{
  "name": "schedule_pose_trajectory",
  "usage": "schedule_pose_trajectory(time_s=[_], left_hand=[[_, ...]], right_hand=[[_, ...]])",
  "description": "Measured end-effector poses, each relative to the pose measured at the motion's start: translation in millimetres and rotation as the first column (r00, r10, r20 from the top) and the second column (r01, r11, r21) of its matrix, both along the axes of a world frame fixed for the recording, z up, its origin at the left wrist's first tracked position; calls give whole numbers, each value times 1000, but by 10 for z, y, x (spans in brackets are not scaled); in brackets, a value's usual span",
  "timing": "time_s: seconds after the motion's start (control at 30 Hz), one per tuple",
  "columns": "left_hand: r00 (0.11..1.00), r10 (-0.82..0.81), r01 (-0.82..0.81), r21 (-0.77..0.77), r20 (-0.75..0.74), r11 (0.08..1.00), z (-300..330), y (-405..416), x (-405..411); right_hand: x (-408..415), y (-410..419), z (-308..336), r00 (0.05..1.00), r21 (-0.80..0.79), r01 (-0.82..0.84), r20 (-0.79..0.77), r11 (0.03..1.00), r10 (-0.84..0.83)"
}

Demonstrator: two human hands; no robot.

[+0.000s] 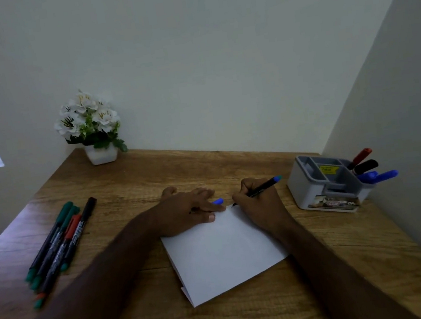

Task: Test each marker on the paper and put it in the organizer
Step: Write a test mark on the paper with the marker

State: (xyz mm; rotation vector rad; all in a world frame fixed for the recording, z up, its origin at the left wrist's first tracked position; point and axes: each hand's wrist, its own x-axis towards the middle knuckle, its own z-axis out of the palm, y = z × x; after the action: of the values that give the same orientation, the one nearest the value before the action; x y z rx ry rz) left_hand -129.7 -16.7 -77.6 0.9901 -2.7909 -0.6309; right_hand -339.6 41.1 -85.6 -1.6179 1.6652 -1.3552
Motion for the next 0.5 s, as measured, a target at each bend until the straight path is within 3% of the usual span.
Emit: schedule_pose_trajectory(time_s=[0.5], left_hand=[[1000, -5, 5, -11, 18, 1000, -13, -17, 17]], right_hand=[[8, 23, 1, 999, -6, 1, -36, 1000, -1]])
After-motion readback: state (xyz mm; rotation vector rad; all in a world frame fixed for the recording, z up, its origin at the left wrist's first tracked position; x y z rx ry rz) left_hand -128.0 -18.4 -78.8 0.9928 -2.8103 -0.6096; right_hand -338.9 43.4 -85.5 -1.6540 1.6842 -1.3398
